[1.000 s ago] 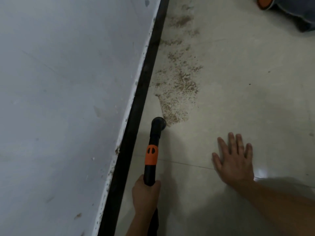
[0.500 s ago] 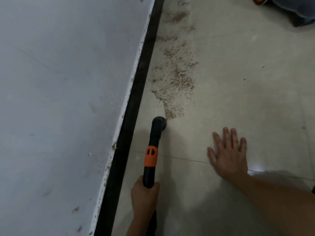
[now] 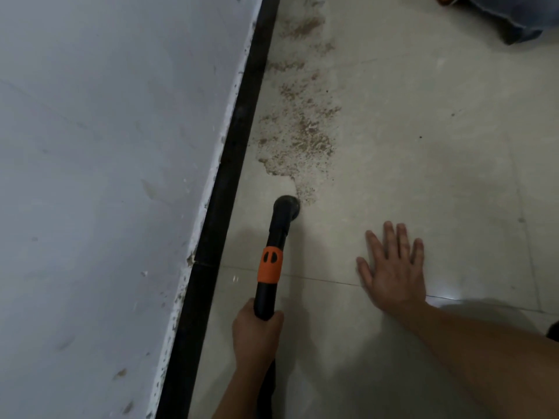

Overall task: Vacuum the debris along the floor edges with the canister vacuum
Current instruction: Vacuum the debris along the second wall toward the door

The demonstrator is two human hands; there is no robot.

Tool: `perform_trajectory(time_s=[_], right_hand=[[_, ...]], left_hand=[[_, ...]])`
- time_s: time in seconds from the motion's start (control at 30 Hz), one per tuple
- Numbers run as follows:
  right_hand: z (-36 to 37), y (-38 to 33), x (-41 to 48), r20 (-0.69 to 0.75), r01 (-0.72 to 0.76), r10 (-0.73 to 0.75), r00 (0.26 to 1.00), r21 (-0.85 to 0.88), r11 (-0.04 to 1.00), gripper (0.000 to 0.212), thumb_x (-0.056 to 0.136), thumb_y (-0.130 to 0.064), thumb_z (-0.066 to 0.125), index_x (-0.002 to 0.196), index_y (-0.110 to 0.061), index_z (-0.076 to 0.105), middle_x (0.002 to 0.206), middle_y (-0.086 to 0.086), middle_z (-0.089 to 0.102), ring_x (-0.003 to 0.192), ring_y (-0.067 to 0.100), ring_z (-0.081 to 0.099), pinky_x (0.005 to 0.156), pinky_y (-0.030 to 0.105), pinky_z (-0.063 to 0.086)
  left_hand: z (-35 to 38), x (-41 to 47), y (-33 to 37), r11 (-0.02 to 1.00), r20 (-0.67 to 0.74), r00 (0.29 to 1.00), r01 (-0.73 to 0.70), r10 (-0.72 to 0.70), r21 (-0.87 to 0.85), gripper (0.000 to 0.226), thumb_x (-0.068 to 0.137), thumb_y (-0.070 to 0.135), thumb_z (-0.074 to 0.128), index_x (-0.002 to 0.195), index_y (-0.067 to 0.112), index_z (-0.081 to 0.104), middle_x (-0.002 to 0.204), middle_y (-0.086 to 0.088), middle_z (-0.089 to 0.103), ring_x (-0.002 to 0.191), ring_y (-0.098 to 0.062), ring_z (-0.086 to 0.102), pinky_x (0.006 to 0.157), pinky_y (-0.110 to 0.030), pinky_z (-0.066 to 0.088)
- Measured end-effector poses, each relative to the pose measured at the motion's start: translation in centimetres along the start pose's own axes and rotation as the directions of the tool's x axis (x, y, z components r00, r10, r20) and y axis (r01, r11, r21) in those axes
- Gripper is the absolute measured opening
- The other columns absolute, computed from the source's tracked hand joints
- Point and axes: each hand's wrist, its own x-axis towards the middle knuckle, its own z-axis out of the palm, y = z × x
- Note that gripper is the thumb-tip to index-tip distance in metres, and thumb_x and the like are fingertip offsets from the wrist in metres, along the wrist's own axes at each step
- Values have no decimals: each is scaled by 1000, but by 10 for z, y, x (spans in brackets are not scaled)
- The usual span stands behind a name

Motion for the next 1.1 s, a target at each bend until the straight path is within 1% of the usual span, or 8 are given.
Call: perform_trajectory(time_s=[0.2, 0.3, 0.53, 0.8, 0.93, 1.0, 1.07, 1.1], right_hand=[[1, 0, 2, 12, -1, 1, 1000, -8, 1000, 68, 93, -52, 22, 150, -21, 40, 161, 16, 22, 150, 36, 12, 119, 57, 7], [2, 1, 0, 19, -3, 3, 1000, -14, 1000, 67, 94, -52, 21, 151, -22, 38, 162, 15, 20, 151, 34, 10, 119, 56, 7], [2, 2, 1, 17, -3, 3, 1000, -19, 1000, 65, 95, -50, 23, 151, -21, 38, 161, 16, 22, 150, 35, 12, 119, 57, 7], [2, 1, 2, 25, 4, -4, 1000, -1, 1000, 59, 99, -48, 32, 153, -25, 30, 163, 13, 16, 151, 32, 6, 120, 52, -1], [-11, 33, 13, 38, 82, -84, 996, 37, 996, 57, 97, -44, 42, 150, -24, 38, 159, 11, 29, 147, 29, 23, 116, 46, 15], [-26, 62, 36, -16, -31, 32, 999, 49, 998, 58, 94, -41, 48, 148, -20, 39, 156, 14, 33, 143, 31, 28, 113, 47, 20], [-37, 89, 55, -47, -181, 185, 982, 80, 980, 59, 94, -39, 48, 148, -17, 38, 156, 18, 31, 144, 34, 25, 114, 49, 20], [-38, 97, 60, -47, -203, 207, 977, 78, 976, 59, 96, -41, 44, 149, -16, 37, 157, 18, 28, 145, 34, 22, 116, 49, 19]], left_hand=[[13, 27, 35, 993, 41, 992, -118, 117, 10, 13, 73, 10, 67, 75, 15, 55, 65, -10, 59, 60, -31, 62, 59, -44, 57], [19, 39, 53, 989, 83, 985, -149, 150, -24, 13, 76, 9, 67, 81, 14, 56, 66, -8, 55, 57, -24, 57, 58, -41, 56], [3, -6, -1, 998, 77, 996, -49, 46, 31, 15, 73, 6, 69, 77, 14, 57, 65, -15, 59, 57, -31, 60, 57, -50, 56], [27, 30, 62, 983, 88, 979, -180, 181, -23, 14, 74, 12, 68, 85, 14, 59, 66, -9, 58, 57, -24, 57, 61, -43, 57], [30, -9, 25, 985, 69, 984, -170, 167, 32, 16, 72, 12, 69, 77, 21, 57, 63, -4, 59, 56, -23, 60, 59, -45, 58], [30, -21, 13, 980, 41, 982, -186, 184, 67, 18, 71, 13, 70, 77, 24, 57, 62, -2, 60, 56, -19, 61, 59, -44, 58], [38, -16, 22, 970, 21, 976, -217, 216, 108, 16, 70, 17, 70, 80, 23, 59, 62, 3, 59, 56, -14, 60, 59, -39, 57], [44, -9, 32, 961, 6, 971, -239, 240, 138, 16, 70, 19, 69, 82, 23, 59, 63, 5, 59, 58, -12, 59, 58, -35, 55]])
